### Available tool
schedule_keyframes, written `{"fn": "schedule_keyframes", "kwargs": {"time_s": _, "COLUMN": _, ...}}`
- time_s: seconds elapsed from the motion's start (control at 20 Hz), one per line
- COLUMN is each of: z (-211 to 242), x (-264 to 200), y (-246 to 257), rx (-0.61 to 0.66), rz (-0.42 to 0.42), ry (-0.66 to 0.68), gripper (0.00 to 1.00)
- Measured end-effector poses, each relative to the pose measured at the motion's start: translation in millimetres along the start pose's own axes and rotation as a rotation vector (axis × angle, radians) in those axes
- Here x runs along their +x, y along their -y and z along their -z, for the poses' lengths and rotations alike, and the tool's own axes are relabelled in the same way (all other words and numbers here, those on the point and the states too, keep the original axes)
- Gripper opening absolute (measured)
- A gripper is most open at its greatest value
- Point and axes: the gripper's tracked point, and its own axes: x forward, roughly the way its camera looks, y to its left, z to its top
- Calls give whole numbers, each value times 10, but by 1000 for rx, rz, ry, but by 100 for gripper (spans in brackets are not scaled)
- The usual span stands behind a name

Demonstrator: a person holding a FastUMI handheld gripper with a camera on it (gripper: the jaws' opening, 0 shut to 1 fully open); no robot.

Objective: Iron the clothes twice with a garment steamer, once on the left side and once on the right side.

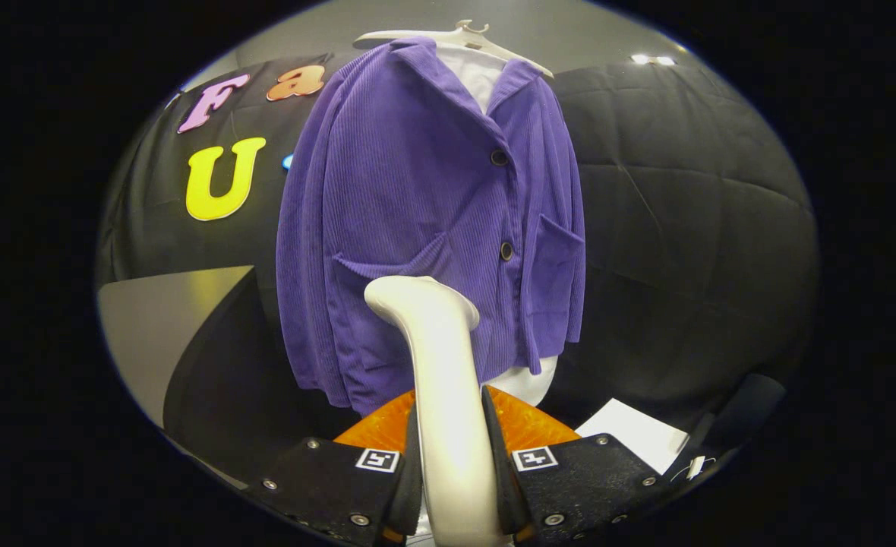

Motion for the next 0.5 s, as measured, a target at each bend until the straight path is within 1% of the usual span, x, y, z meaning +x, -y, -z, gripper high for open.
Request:
{"fn": "schedule_keyframes", "kwargs": {"time_s": 0.1, "z": 124, "x": 3, "y": -16, "rx": -9, "rz": 2, "ry": -21, "gripper": 39}}
{"fn": "schedule_keyframes", "kwargs": {"time_s": 0.25, "z": 214, "x": -2, "y": -22, "rx": 39, "rz": -2, "ry": -57, "gripper": 40}}
{"fn": "schedule_keyframes", "kwargs": {"time_s": 0.35, "z": 197, "x": -16, "y": -19, "rx": 67, "rz": -8, "ry": -65, "gripper": 40}}
{"fn": "schedule_keyframes", "kwargs": {"time_s": 0.5, "z": 175, "x": -23, "y": 28, "rx": 45, "rz": -11, "ry": -93, "gripper": 39}}
